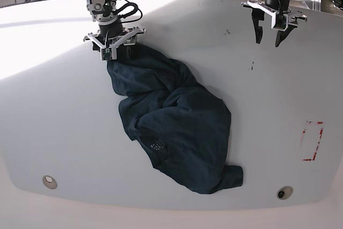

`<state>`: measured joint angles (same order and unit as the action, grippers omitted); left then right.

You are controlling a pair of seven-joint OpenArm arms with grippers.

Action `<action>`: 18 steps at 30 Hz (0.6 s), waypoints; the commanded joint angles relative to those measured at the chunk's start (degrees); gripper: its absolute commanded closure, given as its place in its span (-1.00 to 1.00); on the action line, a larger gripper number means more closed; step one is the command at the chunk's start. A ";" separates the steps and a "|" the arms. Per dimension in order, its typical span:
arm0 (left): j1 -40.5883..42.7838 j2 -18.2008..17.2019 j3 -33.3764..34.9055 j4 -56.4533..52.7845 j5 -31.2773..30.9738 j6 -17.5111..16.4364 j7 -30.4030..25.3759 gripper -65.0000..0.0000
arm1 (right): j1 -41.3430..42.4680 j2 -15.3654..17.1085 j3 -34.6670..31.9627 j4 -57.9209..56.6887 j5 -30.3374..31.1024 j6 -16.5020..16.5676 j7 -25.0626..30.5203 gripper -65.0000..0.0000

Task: Fold the T-shirt properly
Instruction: 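Move the right gripper onto the T-shirt's edge nearest it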

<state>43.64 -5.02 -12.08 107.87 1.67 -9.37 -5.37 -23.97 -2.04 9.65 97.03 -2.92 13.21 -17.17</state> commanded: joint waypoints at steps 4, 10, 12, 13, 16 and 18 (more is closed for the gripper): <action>0.53 -0.38 -0.30 0.77 -0.07 0.28 -0.96 0.08 | -1.23 0.23 -0.52 2.81 0.01 -1.15 -0.35 -0.21; 0.40 -0.41 -0.28 0.85 0.00 0.25 -0.87 0.07 | -1.66 0.07 -2.46 3.16 0.02 -0.90 -0.32 -0.19; 0.34 -0.41 -0.29 0.86 0.06 0.20 -0.80 0.07 | -1.74 -0.06 -3.74 3.22 0.02 -0.61 -0.13 -0.18; 0.34 -0.41 -0.28 0.82 0.08 0.20 -0.79 0.07 | -1.80 -0.09 -4.14 3.26 0.02 -0.62 -0.14 -0.17; 0.34 -0.41 -0.29 0.80 0.06 0.17 -0.82 0.07 | -1.95 -0.11 -5.19 3.67 -0.01 -0.56 -0.29 -0.14; 0.25 -0.45 -0.31 0.82 -0.04 0.14 -0.74 0.07 | -2.01 -0.07 -5.88 4.08 -0.03 -0.50 -0.41 -0.11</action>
<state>43.62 -5.15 -12.12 107.83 1.72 -9.43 -5.10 -25.76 -2.26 4.08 99.29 -3.14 12.47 -18.41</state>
